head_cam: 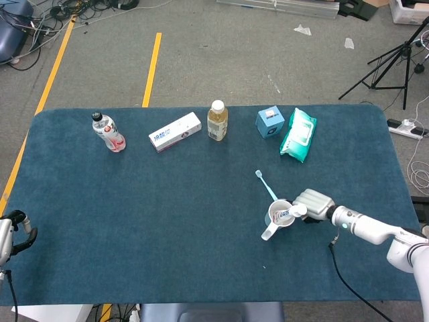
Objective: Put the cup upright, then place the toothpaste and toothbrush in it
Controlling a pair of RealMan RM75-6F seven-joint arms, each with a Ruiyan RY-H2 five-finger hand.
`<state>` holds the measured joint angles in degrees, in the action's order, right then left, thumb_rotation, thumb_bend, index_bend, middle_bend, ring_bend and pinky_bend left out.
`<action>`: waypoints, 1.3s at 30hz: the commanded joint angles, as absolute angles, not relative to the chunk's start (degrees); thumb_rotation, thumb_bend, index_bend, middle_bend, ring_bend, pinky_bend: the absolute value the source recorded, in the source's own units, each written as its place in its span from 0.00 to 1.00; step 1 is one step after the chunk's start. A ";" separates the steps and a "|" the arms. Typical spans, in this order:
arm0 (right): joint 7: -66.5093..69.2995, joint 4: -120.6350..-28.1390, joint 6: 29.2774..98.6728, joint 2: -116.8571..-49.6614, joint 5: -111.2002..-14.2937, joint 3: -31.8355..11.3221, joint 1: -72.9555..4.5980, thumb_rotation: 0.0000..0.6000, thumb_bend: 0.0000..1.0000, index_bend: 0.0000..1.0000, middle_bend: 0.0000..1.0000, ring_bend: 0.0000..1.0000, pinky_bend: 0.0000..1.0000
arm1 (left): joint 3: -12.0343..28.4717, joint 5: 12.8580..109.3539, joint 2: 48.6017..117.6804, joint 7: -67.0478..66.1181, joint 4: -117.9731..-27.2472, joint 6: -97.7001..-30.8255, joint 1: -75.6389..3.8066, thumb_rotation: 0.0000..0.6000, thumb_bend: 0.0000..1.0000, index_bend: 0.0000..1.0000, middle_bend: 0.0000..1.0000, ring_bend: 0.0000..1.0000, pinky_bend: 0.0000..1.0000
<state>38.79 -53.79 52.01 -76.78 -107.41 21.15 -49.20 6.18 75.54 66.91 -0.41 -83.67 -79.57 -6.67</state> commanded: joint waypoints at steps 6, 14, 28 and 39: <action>38.47 -54.13 51.74 -76.93 -107.31 20.94 -49.57 1.00 0.93 0.00 0.75 0.86 0.97 | 6.17 75.60 66.79 -0.36 -83.86 -79.64 -6.62 1.00 0.36 0.57 0.46 0.54 0.52; 39.07 -53.21 50.89 -78.03 -107.37 21.19 -49.87 1.00 0.93 0.00 0.75 0.86 0.97 | 6.13 75.63 66.62 -0.25 -84.04 -79.76 -6.49 1.00 0.36 0.57 0.46 0.54 0.52; 39.25 -51.77 49.86 -78.13 -106.48 21.68 -49.32 1.00 0.93 0.00 0.75 0.86 0.97 | 6.11 75.69 66.71 -0.27 -84.06 -79.98 -6.35 1.00 0.36 0.57 0.46 0.54 0.52; 38.20 -52.69 50.59 -76.83 -105.68 21.03 -48.87 1.00 0.93 0.00 0.75 0.86 0.97 | 6.11 75.72 66.95 -0.32 -83.88 -80.04 -6.32 1.00 0.36 0.57 0.46 0.54 0.52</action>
<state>38.32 -52.50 50.43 -76.95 -105.58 21.06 -48.86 6.11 75.72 66.94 -0.32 -83.88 -80.04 -6.32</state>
